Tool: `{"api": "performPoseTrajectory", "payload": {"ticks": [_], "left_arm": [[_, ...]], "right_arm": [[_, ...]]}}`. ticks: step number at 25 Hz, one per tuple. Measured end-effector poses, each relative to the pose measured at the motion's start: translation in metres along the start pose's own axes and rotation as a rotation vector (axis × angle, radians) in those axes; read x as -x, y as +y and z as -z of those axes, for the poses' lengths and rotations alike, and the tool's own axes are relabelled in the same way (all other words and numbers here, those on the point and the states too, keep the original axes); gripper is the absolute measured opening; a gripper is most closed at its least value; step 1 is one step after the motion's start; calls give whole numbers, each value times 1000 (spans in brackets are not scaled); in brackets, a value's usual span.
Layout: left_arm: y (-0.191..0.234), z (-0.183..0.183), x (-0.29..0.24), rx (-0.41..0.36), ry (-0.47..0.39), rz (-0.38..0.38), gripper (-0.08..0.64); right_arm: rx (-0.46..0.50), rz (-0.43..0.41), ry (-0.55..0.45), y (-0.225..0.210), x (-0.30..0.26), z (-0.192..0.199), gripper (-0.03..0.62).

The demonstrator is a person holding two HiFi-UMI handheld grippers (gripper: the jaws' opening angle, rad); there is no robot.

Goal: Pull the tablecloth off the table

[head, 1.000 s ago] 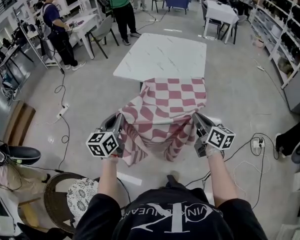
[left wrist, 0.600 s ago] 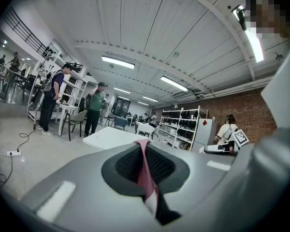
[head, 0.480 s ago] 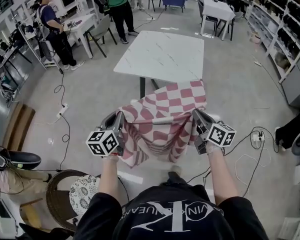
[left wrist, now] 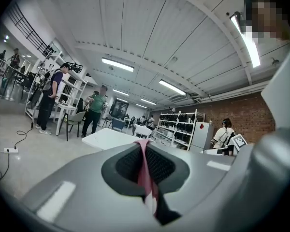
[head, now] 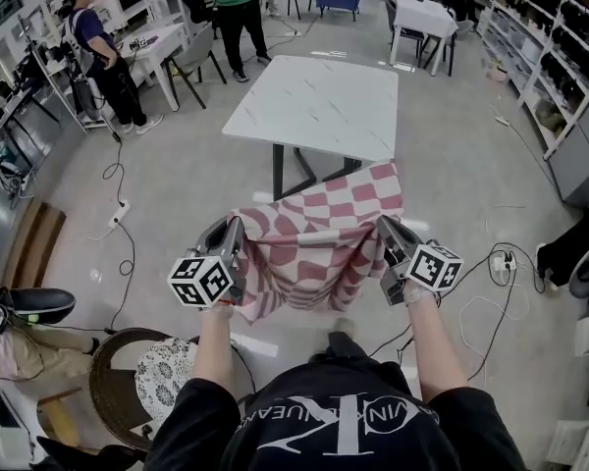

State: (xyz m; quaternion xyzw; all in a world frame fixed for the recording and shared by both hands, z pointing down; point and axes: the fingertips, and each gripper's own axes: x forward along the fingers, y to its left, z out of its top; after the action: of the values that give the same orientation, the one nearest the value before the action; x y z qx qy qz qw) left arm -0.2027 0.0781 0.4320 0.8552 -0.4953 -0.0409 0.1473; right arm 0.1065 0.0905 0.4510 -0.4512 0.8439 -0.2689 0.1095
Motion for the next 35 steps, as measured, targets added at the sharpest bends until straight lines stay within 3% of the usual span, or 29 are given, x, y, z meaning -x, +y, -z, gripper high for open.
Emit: {"api": "performPoseTrajectory", "payload": {"ticks": [8,15,22,30,35], "left_arm": [[0,-8,-7,15,7,-25,11],[8,14,36,32,-12,-42,11],[28,16,53,55,-14,-72,11],[4,22,44,-47,2,-61,11],[0,23,47,-46,-7,-61,11]], "right_arm": [[2,-24,54,1,-7,-5,8],[-4,-36,85,21,8,41,8],[-89,-18,92,21,3,64,8],[11,-26,113,18,11,63,8],[34,-12,89,14,23,58,8]]}}
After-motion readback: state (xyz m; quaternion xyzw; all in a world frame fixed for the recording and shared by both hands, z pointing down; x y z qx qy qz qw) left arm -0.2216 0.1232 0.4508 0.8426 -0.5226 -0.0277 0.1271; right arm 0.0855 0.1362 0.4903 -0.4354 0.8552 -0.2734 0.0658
